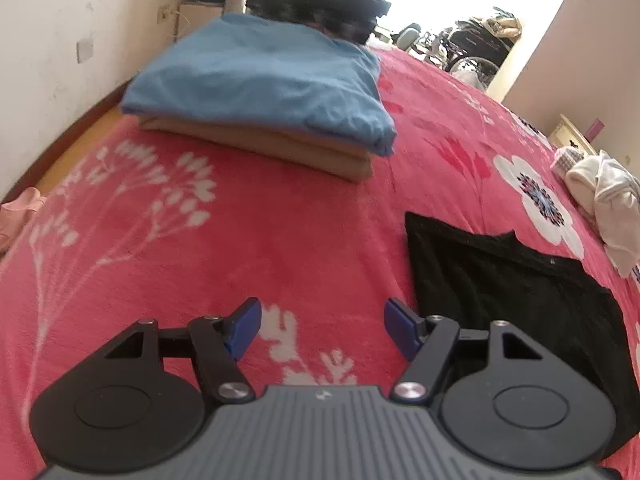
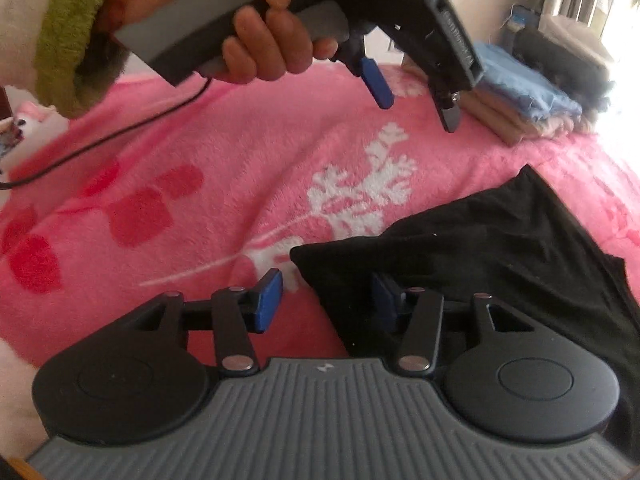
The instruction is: Fold clothes
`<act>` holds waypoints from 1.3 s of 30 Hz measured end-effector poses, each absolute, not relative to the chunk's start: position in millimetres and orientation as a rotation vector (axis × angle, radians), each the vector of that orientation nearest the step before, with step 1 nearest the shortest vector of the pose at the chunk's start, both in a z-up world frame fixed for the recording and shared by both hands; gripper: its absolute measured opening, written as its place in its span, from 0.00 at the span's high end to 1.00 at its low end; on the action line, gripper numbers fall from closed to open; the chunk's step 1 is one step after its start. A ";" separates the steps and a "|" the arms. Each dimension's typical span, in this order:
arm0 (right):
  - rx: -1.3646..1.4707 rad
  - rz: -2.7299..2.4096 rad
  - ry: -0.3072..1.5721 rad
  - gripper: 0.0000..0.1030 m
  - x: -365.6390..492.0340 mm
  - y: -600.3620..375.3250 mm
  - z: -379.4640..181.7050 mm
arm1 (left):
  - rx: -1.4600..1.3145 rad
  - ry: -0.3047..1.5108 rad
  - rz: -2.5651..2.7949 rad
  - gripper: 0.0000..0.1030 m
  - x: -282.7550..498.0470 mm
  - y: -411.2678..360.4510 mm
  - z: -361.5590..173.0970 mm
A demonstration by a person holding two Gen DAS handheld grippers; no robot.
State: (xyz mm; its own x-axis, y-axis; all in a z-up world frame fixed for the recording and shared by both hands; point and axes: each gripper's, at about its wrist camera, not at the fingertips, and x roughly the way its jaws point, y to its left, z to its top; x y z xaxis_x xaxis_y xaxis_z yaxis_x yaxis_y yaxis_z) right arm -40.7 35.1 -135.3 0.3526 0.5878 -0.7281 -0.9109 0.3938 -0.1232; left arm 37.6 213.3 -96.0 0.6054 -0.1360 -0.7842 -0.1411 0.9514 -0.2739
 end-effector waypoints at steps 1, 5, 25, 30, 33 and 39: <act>-0.570 1.040 0.657 0.54 -37.6 36.8 -137.0 | -0.325 0.930 -0.003 0.33 38.4 211.6 -98.2; -0.536 1.031 0.655 0.60 -33.4 34.1 -137.6 | -0.317 0.940 -0.028 0.33 38.9 206.0 -103.1; -0.029 0.874 0.685 0.96 -10.1 -36.2 -103.5 | -0.517 1.053 -0.298 0.33 56.5 182.3 -115.6; 0.028 0.868 0.665 0.96 -12.7 -49.0 -94.3 | -0.573 1.086 -0.312 0.33 87.2 168.3 -125.7; 0.043 0.875 0.648 0.96 -15.1 -50.9 -90.1 | -0.596 1.087 -0.294 0.35 106.4 165.3 -129.9; 0.080 0.890 0.617 0.96 -18.5 -57.6 -77.3 | -0.616 1.074 -0.240 0.38 142.6 161.2 -132.7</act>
State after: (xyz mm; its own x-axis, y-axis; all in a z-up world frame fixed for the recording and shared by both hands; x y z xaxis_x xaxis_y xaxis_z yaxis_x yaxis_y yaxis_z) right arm -18.5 -57.6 -77.3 0.4687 0.7475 -0.4707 -0.7029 0.6384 0.3138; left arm 142.6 161.2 -132.7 0.4706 -0.4707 -0.7463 -0.1077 0.8089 -0.5780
